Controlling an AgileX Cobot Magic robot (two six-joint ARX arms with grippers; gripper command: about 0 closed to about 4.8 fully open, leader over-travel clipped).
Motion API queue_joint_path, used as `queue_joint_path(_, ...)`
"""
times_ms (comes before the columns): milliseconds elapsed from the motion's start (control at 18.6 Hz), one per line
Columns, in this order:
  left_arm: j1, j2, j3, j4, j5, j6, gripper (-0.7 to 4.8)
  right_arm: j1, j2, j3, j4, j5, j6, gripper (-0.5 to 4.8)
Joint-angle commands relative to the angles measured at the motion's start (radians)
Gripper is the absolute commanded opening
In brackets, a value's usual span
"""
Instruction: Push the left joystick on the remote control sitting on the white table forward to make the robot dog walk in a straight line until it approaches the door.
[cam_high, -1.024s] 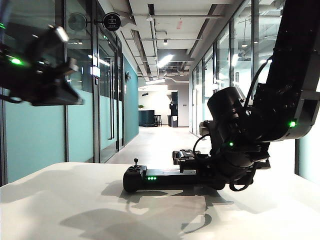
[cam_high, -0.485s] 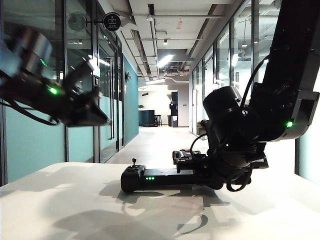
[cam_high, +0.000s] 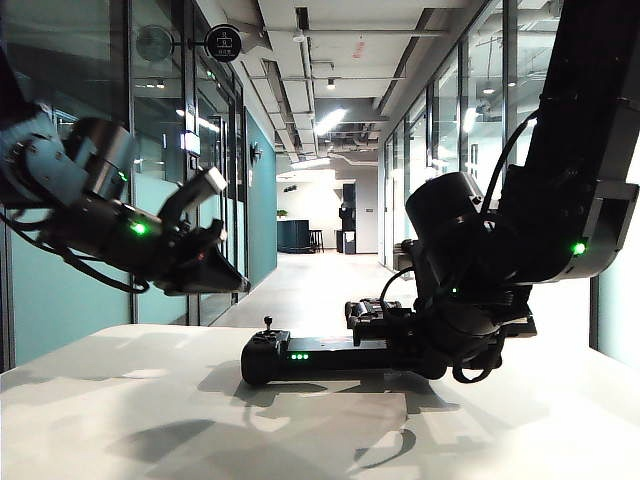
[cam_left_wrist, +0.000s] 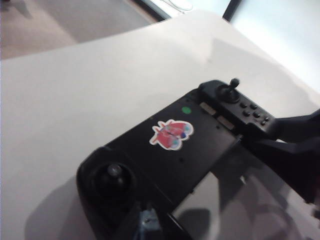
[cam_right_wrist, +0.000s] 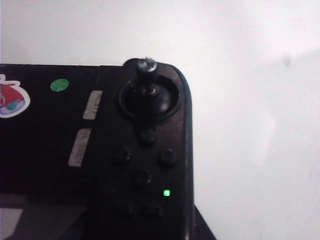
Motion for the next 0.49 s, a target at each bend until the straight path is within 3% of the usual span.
queue_joint_path(54,-0.005,0.050,0.073,-0.052,0.011,0.077,-0.06,0.002,-0.008,0.004,0.036,0.009,-0.002,1.44)
queue_joint_path(485,-0.007,0.195,0.235,-0.131,0.069,0.098,-0.06,0.002,-0.008,0.004,0.035,0.009,0.000,1.44)
